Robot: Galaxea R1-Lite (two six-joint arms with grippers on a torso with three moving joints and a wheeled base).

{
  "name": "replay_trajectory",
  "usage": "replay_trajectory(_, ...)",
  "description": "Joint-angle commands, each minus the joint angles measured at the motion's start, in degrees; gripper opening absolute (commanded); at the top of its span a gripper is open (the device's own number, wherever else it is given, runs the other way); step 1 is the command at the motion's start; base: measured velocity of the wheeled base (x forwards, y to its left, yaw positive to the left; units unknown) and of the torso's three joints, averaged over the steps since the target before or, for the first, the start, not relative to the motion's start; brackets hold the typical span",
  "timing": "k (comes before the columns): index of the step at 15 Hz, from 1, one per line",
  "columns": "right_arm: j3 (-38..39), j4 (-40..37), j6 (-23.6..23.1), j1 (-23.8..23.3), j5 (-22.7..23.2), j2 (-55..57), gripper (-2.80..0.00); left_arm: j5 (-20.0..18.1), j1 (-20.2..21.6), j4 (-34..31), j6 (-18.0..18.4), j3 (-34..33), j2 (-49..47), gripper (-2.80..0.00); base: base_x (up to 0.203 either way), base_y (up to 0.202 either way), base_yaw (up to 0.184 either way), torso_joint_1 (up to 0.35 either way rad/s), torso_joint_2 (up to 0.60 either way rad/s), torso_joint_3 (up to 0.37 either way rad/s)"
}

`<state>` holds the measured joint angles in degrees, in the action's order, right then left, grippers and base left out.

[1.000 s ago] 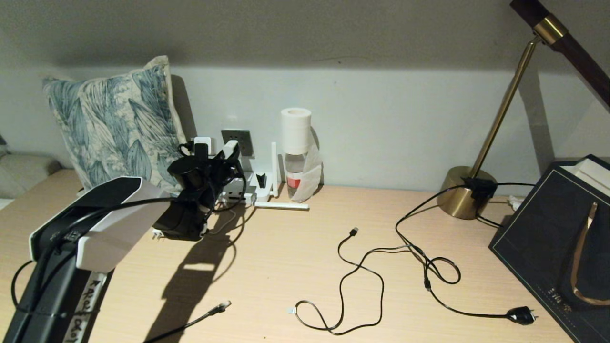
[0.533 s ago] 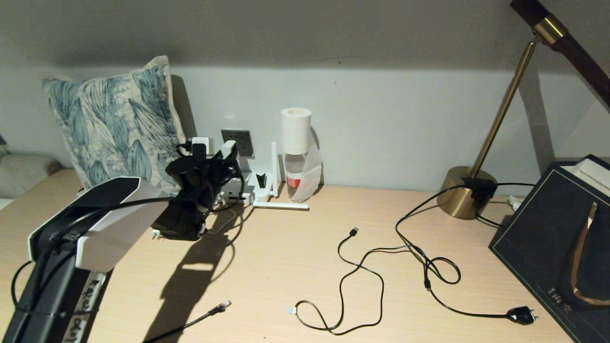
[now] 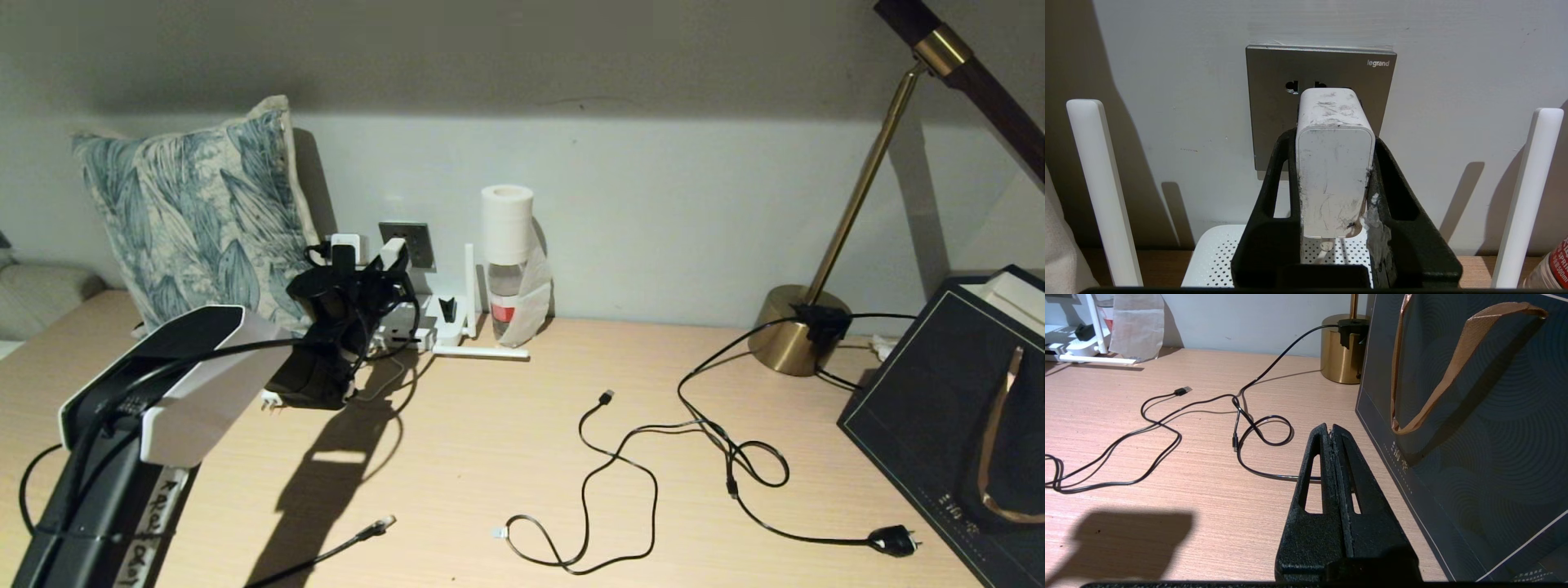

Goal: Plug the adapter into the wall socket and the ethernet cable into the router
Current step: Plug plug into socket

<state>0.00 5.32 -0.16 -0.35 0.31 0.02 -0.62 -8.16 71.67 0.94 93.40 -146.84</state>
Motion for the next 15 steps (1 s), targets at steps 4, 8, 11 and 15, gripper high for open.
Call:
replay_trajectory(4, 2.0, 0.0, 0.0, 0.0, 0.0, 0.1, -2.8, 0.0, 0.1, 0.4, 0.0, 0.1, -0.2, -2.8, 0.0, 0.0, 0.0, 0.0, 0.0, 0.0)
replay_trajectory(8, 2.0, 0.0, 0.0, 0.0, 0.0, 0.1, -2.8, 0.0, 0.2, 0.4, 0.0, 0.1, -0.1, -2.8, 0.0, 0.0, 0.0, 0.0, 0.0, 0.0)
replay_trajectory(11, 2.0, 0.0, 0.0, 0.0, 0.0, 0.1, -2.8, 0.0, 0.2, 0.4, 0.0, 0.1, -0.2, -2.8, 0.0, 0.0, 0.0, 0.0, 0.0, 0.0)
replay_trajectory(15, 2.0, 0.0, 0.0, 0.0, 0.0, 0.1, -2.8, 0.0, 0.5, 0.4, 0.0, 0.1, -0.2, -2.8, 0.0, 0.0, 0.0, 0.0, 0.0, 0.0)
